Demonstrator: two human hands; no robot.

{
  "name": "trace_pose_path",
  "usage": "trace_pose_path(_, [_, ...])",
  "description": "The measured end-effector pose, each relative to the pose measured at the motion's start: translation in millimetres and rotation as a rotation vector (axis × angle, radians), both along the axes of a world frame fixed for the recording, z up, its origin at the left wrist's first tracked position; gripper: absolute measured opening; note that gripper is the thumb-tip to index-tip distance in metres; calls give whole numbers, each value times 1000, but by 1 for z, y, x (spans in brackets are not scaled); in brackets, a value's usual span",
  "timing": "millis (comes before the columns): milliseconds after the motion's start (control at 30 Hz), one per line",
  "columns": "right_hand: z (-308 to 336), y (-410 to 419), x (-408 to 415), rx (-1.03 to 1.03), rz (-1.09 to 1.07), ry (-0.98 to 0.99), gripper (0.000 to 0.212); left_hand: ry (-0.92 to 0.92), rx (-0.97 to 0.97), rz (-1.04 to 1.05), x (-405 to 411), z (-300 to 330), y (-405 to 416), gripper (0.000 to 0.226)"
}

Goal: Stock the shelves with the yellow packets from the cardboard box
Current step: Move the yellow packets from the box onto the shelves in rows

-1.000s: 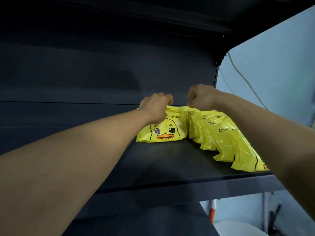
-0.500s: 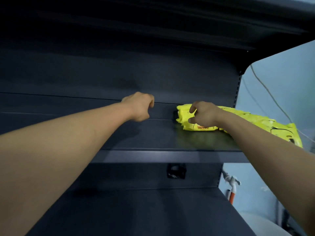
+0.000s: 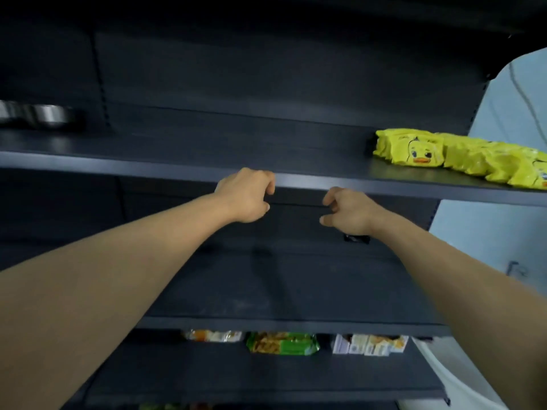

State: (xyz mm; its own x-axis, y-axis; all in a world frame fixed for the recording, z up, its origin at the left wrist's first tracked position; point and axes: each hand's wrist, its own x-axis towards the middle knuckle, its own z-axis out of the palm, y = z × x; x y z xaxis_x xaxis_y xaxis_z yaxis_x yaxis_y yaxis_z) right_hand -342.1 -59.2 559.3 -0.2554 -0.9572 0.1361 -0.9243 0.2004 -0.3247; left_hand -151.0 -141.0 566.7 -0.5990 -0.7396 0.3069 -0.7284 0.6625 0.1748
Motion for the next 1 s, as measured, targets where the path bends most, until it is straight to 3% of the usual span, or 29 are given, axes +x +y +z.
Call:
trace_pose_path(400, [-160,0,78,361,131,-159,48,-155,310,86,94,-157,10,26])
trace_pose_path(533, [-217,-1,86,473,167,-187,36,-228,437,160,112,-219,13,25])
trace_pose_path(700, [-292,-4,86,620,222,-244,45,-289,599,264,134,-298,23,25])
trace_pose_path(1000, [-404,3,86,822,284,-235,36,-384,775,420,162,-415,43,28])
